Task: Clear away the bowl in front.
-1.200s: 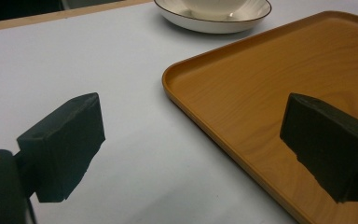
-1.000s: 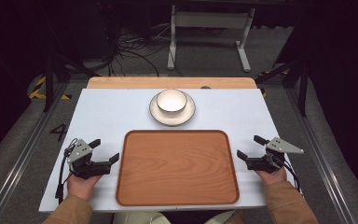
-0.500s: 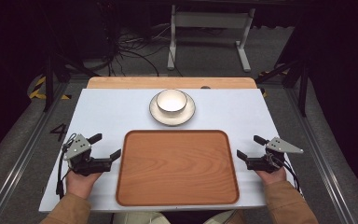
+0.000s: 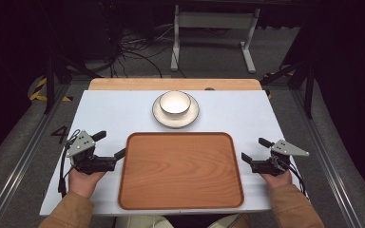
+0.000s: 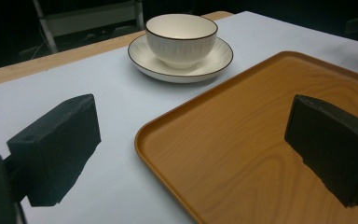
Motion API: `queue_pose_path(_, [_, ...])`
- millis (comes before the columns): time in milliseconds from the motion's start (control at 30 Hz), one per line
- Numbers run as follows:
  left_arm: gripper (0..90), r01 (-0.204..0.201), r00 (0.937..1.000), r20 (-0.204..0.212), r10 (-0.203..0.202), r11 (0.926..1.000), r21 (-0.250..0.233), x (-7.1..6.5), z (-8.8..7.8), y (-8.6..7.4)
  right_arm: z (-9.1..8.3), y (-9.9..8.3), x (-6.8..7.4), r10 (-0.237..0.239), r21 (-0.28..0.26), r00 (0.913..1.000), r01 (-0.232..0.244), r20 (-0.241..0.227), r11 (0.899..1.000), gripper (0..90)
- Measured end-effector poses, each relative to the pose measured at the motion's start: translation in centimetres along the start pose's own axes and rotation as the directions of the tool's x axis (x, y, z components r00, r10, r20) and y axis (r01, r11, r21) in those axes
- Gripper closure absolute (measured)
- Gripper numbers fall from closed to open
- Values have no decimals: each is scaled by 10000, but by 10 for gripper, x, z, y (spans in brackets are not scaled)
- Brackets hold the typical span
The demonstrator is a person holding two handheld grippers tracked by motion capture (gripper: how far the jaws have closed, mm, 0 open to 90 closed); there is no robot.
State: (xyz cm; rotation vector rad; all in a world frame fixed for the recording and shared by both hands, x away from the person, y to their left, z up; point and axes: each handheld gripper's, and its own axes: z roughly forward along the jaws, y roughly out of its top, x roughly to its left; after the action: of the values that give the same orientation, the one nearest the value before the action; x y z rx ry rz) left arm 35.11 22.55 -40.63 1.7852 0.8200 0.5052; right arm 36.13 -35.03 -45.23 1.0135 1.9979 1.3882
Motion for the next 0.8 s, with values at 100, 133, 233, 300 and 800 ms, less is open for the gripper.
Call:
queue_pose_path(100, [54, 4, 10000, 64, -4, 10000, 77, 1, 1, 4, 0, 0, 0, 4, 6, 10000, -4, 4, 10000, 26])
queue_pose_path(133, [59, -28, 10000, 39, 28, 10000, 76, 2, 3, 6, 0, 0, 0, 30, 1, 10000, -30, 17, 10000, 25])
queue_pose_path(233, [62, -76, 10000, 16, 76, 9999, 81, 6, 10, 13, 0, 0, 0, 9, 7, 10000, -9, 17, 10000, 25])
queue_pose_path(300, [62, -23, 10000, 25, 23, 10000, 68, 9, 14, 16, 0, 0, 0, 7, 2, 10000, -7, 19, 10000, 25])
queue_pose_path(800, [66, -8, 9999, 121, 6, 9999, 128, 18, 52, 44, 0, 0, 0, 43, 5, 10000, -43, -30, 10000, 25])
